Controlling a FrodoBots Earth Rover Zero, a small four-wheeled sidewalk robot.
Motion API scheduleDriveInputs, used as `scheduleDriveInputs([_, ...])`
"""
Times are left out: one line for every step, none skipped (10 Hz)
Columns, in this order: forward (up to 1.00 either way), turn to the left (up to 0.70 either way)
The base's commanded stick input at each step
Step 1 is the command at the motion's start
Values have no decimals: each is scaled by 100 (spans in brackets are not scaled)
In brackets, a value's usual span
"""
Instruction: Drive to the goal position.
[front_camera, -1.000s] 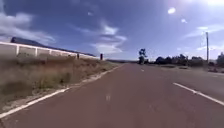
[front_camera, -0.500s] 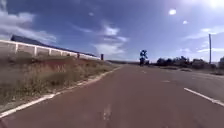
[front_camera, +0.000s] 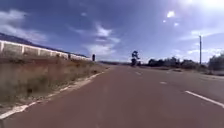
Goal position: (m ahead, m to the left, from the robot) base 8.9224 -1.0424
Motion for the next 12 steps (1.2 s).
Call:
scheduleDriveInputs([100, 0])
scheduleDriveInputs([100, 0])
scheduleDriveInputs([100, 0])
scheduleDriveInputs([100, 0])
scheduleDriveInputs([100, 0])
scheduleDriveInputs([100, 0])
scheduleDriveInputs([100, 0])
scheduleDriveInputs([100, 0])
scheduleDriveInputs([100, 0])
scheduleDriveInputs([100, 0])
scheduleDriveInputs([100, 0])
scheduleDriveInputs([100, -11])
